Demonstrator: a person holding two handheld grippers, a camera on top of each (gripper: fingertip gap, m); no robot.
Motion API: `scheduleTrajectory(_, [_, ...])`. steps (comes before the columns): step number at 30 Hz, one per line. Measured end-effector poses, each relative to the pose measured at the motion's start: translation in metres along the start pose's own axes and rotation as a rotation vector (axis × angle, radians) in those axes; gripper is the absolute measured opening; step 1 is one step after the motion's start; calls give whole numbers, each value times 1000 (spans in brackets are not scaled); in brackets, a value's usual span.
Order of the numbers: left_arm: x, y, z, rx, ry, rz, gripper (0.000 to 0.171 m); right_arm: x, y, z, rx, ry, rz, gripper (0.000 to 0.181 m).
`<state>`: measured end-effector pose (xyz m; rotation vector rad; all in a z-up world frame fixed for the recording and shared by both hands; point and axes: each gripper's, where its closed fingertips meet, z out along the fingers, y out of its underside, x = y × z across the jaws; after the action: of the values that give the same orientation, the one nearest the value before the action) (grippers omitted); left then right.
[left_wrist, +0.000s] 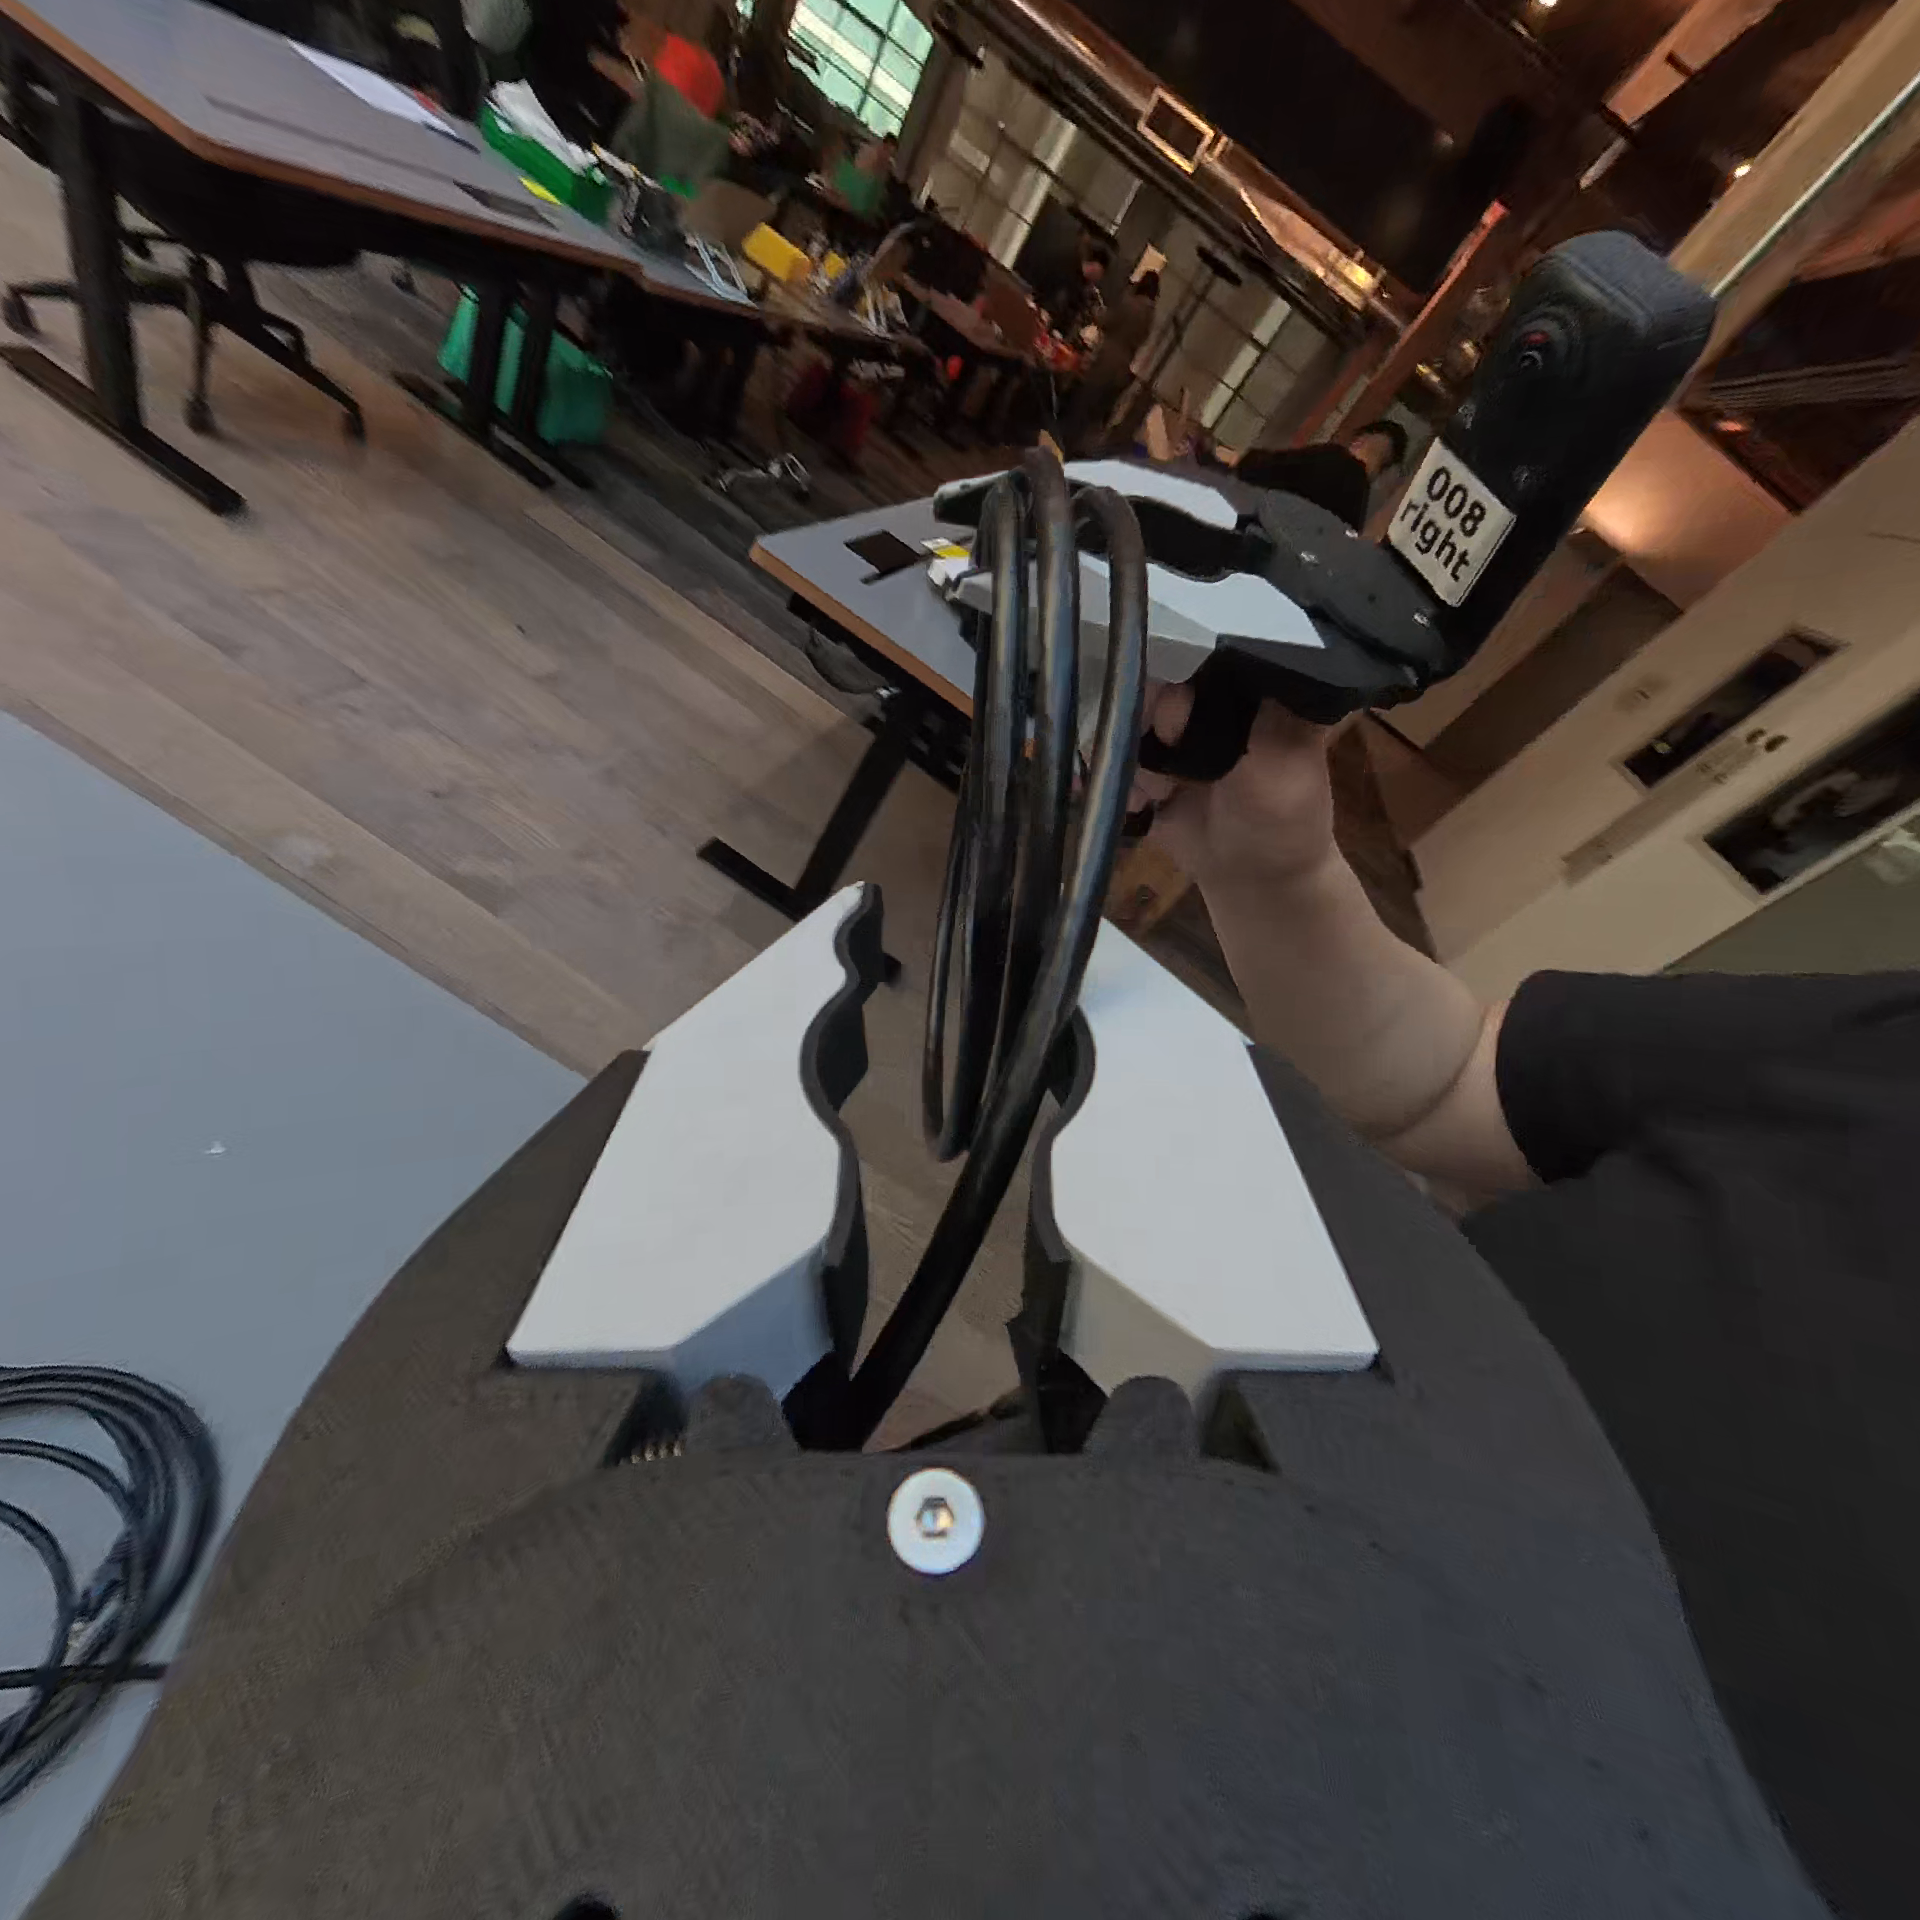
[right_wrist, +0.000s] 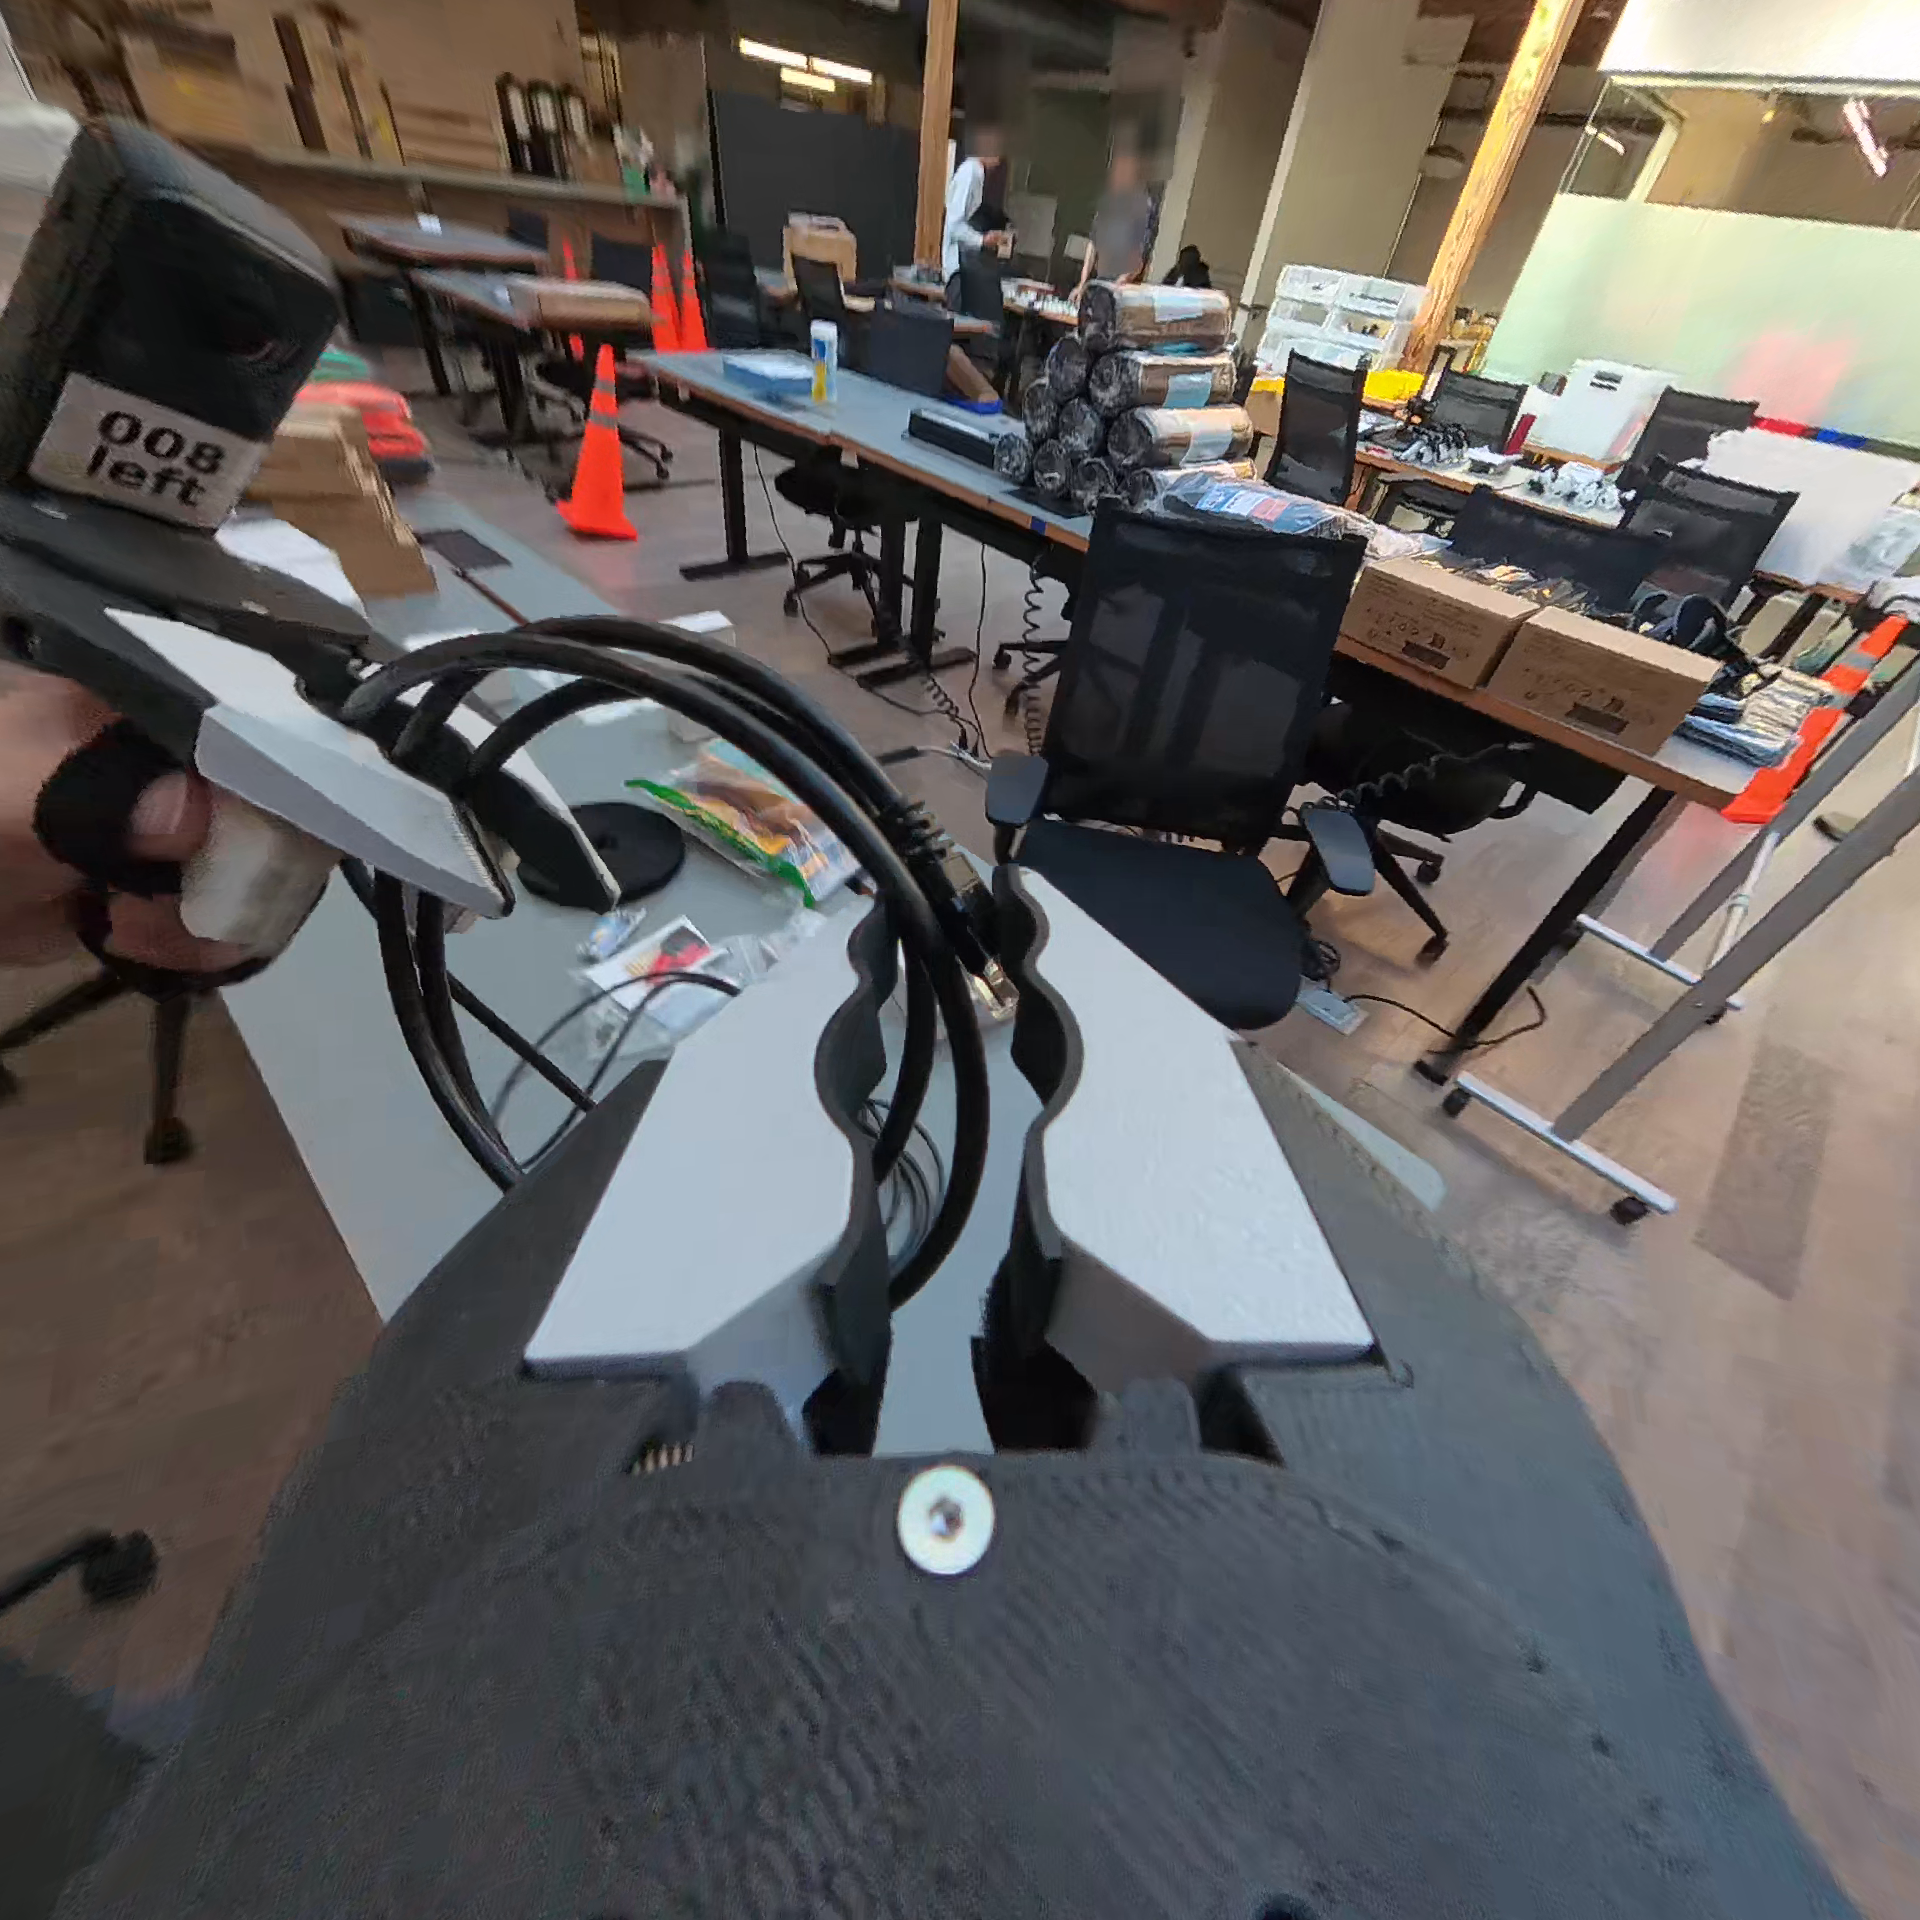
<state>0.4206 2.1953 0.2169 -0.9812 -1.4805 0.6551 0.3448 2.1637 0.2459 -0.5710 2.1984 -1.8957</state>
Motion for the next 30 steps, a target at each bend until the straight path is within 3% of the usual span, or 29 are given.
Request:
scheduleTrajectory(2, [1, -10, -9, 8, -79, 121, 23, 4, -5, 0, 63, -1, 57, 17])
scheduleTrajectory(6, [12, -39, -29, -91, -243, 496, 14, 8, -29, -4, 175, -24, 91, 16])
scheduleTrajectory(8, [10, -52, -35, -146, -347, 608, 25, 11, -41, -5, 208, -18, 94, 16])
scheduleTrajectory(11, [9, -55, -30, -188, -372, 543, 48, 13, -56, -8, 264, 0, 124, 16])
scheduleTrajectory(13, [6, -51, -21, -165, -353, 451, 52, 15, -60, -10, 299, 6, 170, 16])
scheduleTrajectory(17, [1, -48, -2, 66, -321, 272, 19, 24, -51, -10, 302, 58, 242, 16])
scheduleTrajectory(19, [-8, -45, 1, 138, -382, 275, 14, 27, -39, -10, 284, 70, 290, 16])
scheduleTrajectory(22, [-6, -42, 3, 148, -406, 348, 0, 27, -17, -7, 255, 58, 369, 16])
scheduleTrajectory(26, [-6, -41, 4, -38, -390, 359, 0, 18, 25, 2, 236, -17, 551, 16])
scheduleTrajectory(30, [-23, -24, 1, -474, -455, 330, 0, -3, 74, 24, 151, -135, 613, 18])
